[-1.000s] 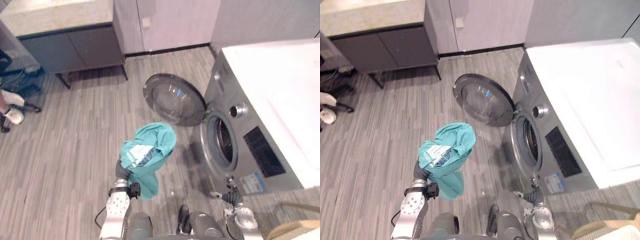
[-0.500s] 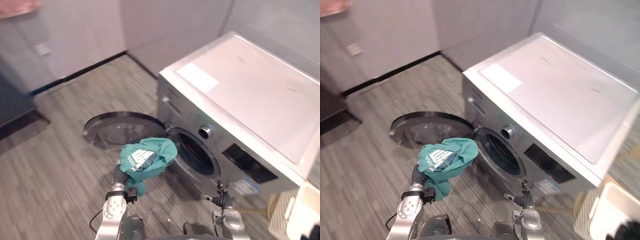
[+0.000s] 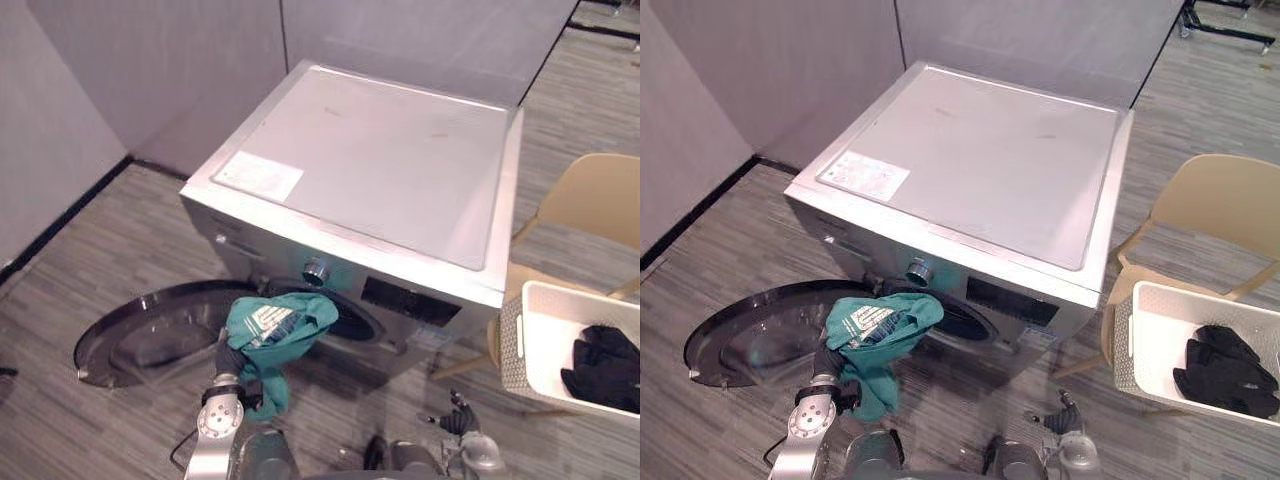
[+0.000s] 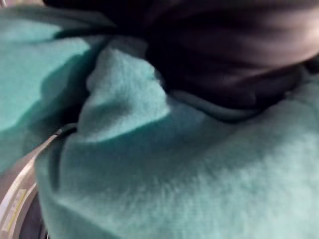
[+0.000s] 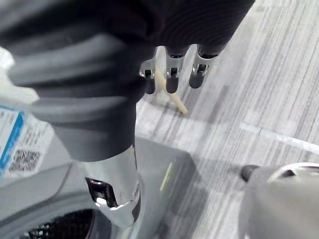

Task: Pick up the laundry basket with both hands and put the clothes into the washing machine.

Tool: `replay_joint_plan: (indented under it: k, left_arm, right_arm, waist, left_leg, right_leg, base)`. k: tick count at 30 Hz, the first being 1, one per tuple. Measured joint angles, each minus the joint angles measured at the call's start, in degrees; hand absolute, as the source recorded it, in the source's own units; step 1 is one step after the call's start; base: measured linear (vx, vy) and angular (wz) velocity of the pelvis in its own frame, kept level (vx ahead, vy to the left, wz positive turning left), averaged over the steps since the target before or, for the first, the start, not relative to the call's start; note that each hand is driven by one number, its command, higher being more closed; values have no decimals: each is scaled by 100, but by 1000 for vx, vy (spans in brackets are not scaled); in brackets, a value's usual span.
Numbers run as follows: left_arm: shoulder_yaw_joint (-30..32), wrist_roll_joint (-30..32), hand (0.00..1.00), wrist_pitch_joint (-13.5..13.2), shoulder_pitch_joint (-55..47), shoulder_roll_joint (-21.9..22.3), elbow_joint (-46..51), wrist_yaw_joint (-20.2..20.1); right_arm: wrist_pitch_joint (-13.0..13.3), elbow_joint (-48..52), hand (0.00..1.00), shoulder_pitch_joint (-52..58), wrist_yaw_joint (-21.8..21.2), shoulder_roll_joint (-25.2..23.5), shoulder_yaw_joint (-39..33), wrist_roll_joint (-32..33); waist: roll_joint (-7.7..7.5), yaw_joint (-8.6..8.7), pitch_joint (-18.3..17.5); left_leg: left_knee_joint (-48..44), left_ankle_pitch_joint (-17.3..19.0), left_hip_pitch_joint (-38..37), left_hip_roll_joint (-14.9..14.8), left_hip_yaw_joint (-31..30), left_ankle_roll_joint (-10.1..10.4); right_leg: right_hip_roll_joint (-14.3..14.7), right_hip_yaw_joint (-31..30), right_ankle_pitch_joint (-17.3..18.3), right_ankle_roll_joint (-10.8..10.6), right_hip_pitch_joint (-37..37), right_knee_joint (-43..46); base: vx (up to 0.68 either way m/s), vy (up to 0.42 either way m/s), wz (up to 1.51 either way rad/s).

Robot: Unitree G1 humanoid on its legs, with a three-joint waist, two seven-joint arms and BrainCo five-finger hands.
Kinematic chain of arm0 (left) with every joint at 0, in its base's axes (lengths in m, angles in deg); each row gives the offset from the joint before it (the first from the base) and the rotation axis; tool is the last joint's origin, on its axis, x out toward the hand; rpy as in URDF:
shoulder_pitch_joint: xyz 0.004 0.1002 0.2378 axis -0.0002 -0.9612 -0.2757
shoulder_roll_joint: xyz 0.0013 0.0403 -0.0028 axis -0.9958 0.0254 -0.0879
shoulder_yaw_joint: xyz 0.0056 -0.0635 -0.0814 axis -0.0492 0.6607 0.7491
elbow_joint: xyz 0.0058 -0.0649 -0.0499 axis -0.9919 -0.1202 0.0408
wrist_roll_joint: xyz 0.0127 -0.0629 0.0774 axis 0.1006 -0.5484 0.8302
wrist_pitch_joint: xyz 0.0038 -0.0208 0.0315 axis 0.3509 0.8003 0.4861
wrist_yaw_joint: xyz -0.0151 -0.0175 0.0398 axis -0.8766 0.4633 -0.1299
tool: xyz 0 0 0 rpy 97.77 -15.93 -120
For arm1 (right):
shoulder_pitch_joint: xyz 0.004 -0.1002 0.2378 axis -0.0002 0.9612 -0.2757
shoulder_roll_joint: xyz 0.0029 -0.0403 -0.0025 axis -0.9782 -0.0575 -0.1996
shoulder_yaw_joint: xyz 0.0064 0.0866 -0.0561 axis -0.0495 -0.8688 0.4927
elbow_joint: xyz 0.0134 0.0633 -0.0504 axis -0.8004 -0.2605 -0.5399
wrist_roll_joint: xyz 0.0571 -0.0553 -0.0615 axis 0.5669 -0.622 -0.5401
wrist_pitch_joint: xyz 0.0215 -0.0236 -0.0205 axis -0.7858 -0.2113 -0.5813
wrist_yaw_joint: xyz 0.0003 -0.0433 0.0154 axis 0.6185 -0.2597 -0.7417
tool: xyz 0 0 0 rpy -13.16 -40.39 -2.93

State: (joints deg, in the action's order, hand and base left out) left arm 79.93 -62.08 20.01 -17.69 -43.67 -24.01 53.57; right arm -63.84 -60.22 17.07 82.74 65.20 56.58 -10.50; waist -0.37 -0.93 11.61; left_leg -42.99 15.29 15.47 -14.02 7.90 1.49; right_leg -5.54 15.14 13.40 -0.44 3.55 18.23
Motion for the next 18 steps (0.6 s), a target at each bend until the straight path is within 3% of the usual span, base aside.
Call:
replay_joint_plan:
  k: [2,3,4,5,6,10,14,18]
  left_arm:
    - [-80,-4,100,1,-8,-4,-18,15]
    - [-110,-6,100,-5,-7,22,-18,37]
    - [-108,-36,100,-7,-2,16,-27,59]
    - [-139,-118,100,3,123,-23,-33,112]
    - [-136,-140,100,5,185,-61,-10,122]
    - [-140,-325,100,-4,380,-1,184,243]
    - [-91,-626,100,-5,1120,13,183,561]
    - [-89,-677,100,-5,1790,52,48,788]
  right_arm:
    - [4,-48,0,-79,17,54,-9,11]
    - [12,-30,0,-93,32,112,-10,10]
    - [11,-29,0,-111,49,92,-19,18]
    - [8,30,0,-125,101,-68,-13,60]
    - [4,94,0,-109,104,-143,-7,68]
    - [2,493,0,-234,202,-182,10,222]
    - [-2,1021,0,-639,349,-224,50,389]
    - [-4,1549,0,-914,493,-258,214,392]
  waist:
    - [-3,-15,2]
    - [120,-23,-30]
    - [104,-37,-10]
    - [-151,1,131]
    - [-217,-4,209]
    - [-209,-59,551]
    - [-166,-128,976]
    - [-224,-139,1179]
  left_leg:
    - [905,-7,60,376,-545,146]
    - [1470,-445,-35,456,-645,385]
    - [1408,-238,-38,432,-603,394]
    - [1102,-202,57,545,-495,370]
    - [813,-144,208,549,-439,296]
    - [-336,276,855,444,-265,133]
    - [-1664,1043,2097,281,-253,5]
    - [-2644,1370,3276,70,-269,-41]
  right_leg:
    - [-10,-163,22,-39,41,118]
    - [35,-323,173,-181,174,408]
    - [19,-420,316,-254,270,644]
    - [-181,-469,482,-346,508,1178]
    - [-269,-511,485,-348,691,1485]
    - [-372,-772,704,-414,1468,2677]
    - [-464,-915,1469,-504,2737,4023]
    - [-449,-1104,1868,-474,3996,5056]
  base:
    - [136,102,-54]
    - [179,215,-64]
    - [154,187,-42]
    - [91,165,-19]
    - [30,105,-9]
    - [-69,133,-24]
    - [-136,27,-12]
    - [-222,-17,-23]
